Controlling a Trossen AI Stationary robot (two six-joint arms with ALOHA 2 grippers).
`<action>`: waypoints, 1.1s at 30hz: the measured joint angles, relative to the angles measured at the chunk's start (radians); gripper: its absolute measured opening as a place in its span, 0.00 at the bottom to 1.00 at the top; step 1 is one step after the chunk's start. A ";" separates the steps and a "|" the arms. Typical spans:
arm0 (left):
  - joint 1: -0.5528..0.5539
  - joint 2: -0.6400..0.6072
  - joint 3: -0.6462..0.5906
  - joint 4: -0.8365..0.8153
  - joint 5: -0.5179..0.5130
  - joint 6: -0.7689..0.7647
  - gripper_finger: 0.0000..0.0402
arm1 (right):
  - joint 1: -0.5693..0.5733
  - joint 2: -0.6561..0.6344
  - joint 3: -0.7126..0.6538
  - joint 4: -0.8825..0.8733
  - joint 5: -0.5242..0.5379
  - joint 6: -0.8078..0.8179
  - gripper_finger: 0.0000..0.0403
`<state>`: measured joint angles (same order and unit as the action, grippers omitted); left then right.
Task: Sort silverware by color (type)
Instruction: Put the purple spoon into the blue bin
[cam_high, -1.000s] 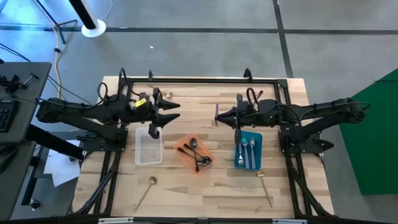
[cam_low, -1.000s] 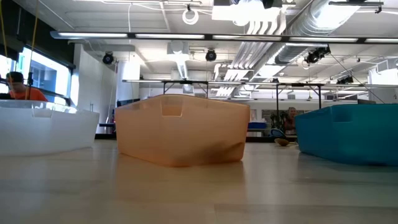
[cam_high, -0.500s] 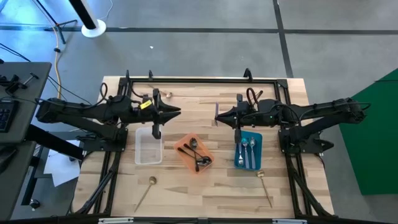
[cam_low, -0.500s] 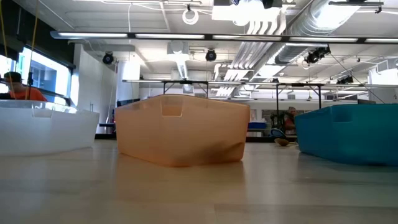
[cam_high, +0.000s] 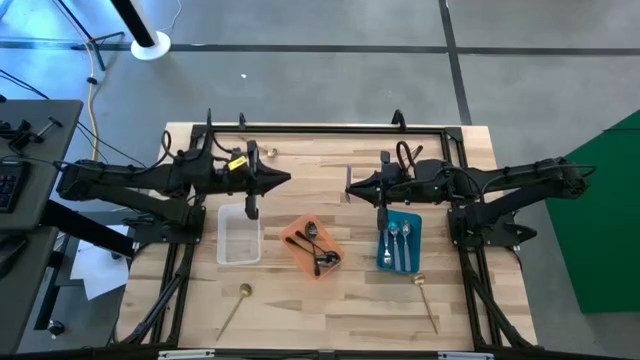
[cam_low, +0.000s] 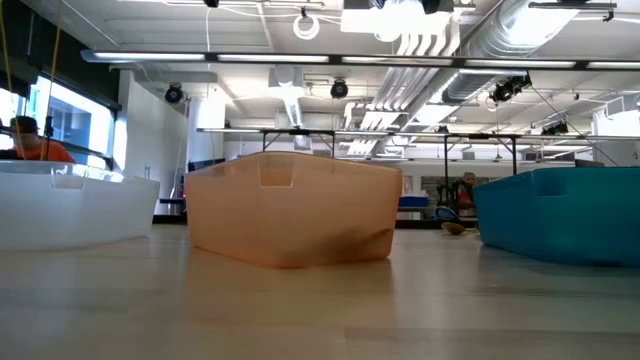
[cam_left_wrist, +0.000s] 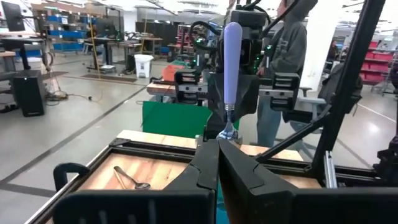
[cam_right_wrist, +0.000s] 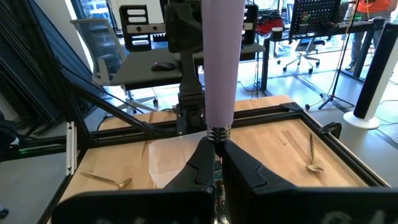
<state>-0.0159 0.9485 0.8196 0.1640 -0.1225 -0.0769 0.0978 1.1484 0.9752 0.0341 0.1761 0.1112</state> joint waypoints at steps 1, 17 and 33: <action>0.004 0.000 0.000 0.004 0.009 -0.001 0.00 | 0.000 0.000 0.000 -0.001 0.000 0.000 0.00; 0.011 0.003 0.000 0.013 0.009 -0.045 0.00 | 0.000 0.000 0.000 -0.009 0.003 -0.007 0.00; 0.011 0.003 -0.001 0.012 0.009 -0.052 0.00 | 0.000 0.000 0.000 -0.019 0.007 0.019 0.00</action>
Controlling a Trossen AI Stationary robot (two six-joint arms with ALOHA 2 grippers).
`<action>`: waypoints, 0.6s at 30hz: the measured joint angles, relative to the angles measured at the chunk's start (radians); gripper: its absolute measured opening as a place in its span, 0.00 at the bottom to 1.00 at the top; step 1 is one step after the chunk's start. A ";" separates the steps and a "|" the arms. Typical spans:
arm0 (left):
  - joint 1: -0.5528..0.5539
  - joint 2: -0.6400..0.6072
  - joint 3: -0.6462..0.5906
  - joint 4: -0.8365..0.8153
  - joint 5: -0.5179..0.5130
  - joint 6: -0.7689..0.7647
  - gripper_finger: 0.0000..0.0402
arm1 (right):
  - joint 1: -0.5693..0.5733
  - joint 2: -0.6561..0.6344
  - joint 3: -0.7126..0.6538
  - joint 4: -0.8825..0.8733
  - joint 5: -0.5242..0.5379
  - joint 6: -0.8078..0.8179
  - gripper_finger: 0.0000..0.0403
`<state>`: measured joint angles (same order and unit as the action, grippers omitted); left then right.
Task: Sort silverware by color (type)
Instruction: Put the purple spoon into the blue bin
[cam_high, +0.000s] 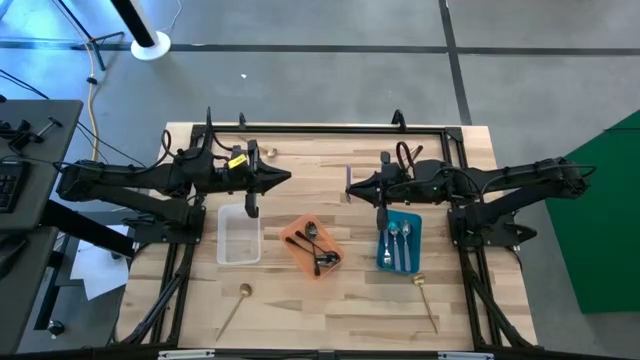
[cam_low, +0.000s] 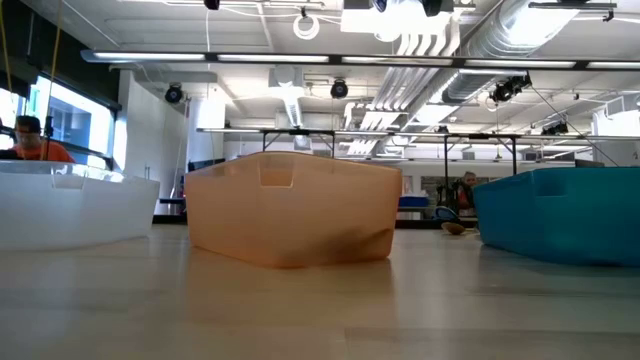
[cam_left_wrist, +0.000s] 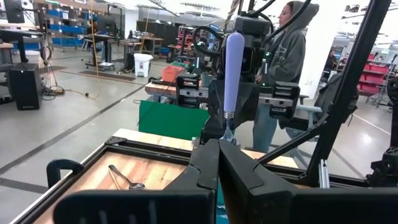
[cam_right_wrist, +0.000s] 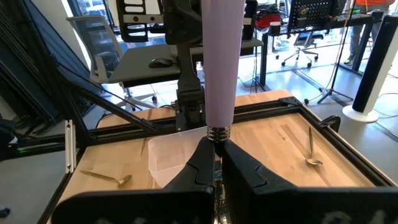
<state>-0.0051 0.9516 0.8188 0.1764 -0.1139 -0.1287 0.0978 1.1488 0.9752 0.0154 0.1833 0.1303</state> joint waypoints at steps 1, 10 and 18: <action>0.000 0.000 0.000 0.000 0.000 0.000 0.00 | 0.000 0.000 0.000 0.000 0.000 0.000 0.00; 0.000 0.000 0.000 0.000 0.000 0.001 0.00 | 0.000 0.002 0.000 0.000 0.003 0.000 0.00; 0.000 0.000 0.000 -0.001 0.000 0.001 0.00 | 0.000 0.002 0.000 0.000 0.006 0.004 0.00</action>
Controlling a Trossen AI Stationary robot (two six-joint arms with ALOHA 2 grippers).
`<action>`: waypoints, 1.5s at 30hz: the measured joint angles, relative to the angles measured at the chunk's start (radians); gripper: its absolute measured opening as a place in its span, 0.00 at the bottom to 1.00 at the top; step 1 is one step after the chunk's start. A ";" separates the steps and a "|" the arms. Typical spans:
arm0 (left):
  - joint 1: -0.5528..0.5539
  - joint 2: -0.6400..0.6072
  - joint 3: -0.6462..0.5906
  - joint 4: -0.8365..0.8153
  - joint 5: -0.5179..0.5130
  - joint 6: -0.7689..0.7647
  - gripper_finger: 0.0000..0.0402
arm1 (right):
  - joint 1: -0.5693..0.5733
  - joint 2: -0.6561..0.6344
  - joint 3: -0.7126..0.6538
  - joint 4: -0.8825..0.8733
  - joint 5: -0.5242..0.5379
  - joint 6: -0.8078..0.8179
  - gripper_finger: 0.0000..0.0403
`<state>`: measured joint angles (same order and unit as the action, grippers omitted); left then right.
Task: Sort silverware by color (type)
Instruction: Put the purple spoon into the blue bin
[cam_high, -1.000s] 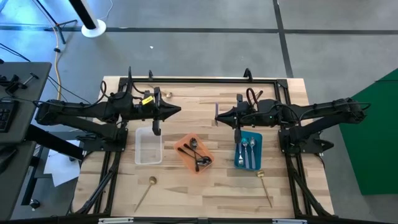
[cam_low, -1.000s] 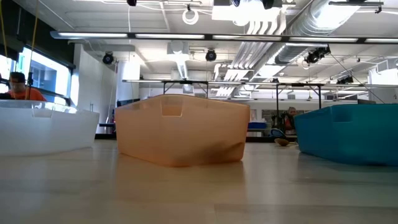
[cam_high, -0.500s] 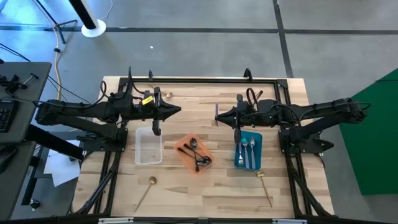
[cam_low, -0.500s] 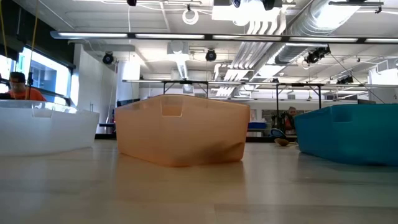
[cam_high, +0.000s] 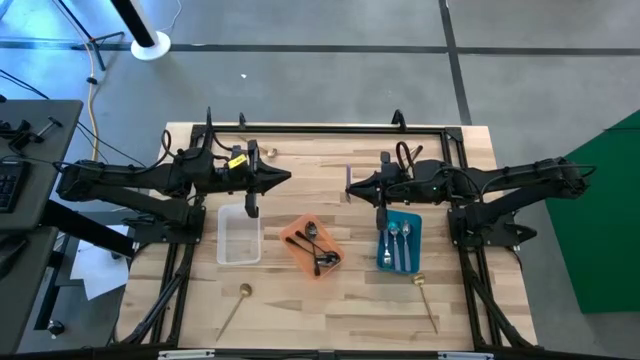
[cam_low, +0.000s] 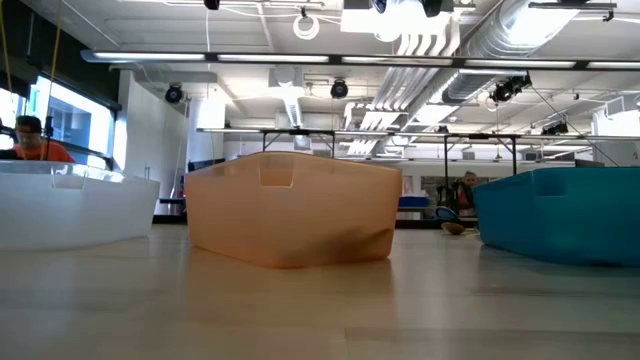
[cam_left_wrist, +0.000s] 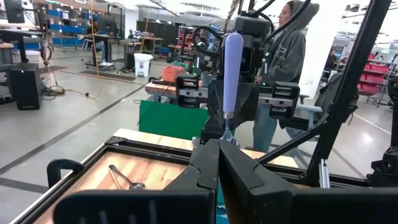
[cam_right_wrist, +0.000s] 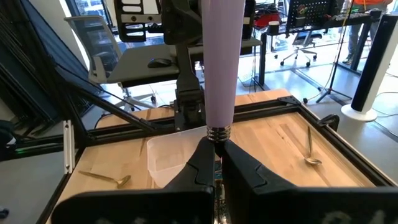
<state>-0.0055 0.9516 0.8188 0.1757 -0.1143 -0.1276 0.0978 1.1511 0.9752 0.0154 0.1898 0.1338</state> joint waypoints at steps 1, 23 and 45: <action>0.000 0.000 0.000 0.000 0.000 0.000 0.00 | 0.000 0.000 0.000 0.000 0.006 0.001 0.00; 0.001 0.000 0.000 0.000 -0.064 0.001 0.00 | 0.193 0.001 -0.010 -0.595 0.133 0.716 0.00; 0.001 0.000 0.000 -0.045 -0.064 0.000 0.00 | 0.466 0.000 -0.290 -0.682 0.128 1.641 0.00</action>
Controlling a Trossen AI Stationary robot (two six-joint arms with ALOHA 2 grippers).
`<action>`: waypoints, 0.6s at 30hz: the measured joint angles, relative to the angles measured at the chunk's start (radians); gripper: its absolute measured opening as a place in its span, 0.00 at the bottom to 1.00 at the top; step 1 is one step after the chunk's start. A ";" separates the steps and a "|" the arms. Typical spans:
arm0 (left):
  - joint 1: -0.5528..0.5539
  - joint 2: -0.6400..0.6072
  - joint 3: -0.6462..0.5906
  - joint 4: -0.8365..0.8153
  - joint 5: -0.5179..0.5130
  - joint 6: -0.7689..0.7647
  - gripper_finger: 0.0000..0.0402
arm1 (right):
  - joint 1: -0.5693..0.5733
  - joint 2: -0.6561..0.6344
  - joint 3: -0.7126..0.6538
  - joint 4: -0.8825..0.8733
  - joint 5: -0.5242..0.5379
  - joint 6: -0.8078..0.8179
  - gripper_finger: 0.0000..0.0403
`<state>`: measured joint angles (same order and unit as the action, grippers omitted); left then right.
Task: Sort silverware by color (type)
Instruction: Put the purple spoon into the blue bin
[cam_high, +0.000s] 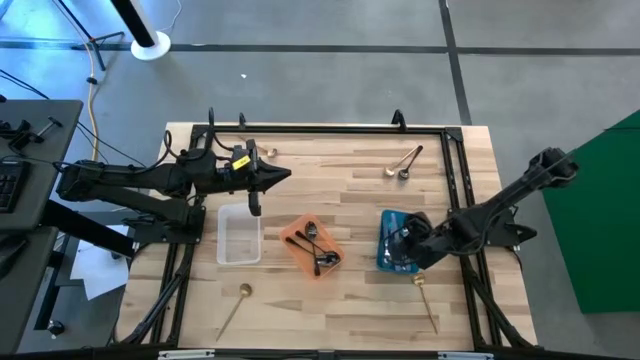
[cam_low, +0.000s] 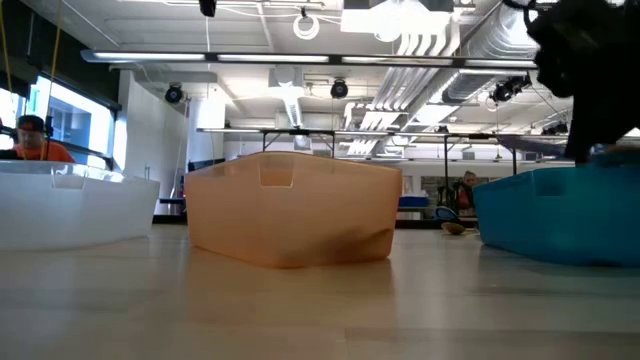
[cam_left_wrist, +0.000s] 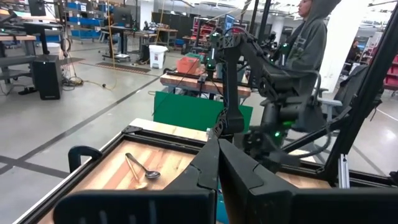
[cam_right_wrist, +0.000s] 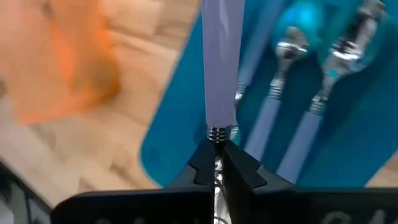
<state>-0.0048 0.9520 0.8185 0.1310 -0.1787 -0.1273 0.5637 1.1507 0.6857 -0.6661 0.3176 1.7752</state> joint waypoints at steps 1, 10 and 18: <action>0.000 0.000 0.000 0.000 0.000 0.000 0.00 | 0.001 0.000 -0.015 0.004 0.000 0.028 0.00; 0.000 0.000 0.000 0.000 -0.004 0.000 0.00 | -0.022 0.001 -0.096 0.121 -0.099 0.007 0.00; 0.000 0.000 0.000 0.000 -0.019 0.000 0.00 | -0.093 0.001 -0.096 0.086 -0.180 -0.054 0.00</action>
<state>-0.0048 0.9520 0.8181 0.1310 -0.1978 -0.1276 0.4705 1.1519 0.5892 -0.5803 0.1371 1.7209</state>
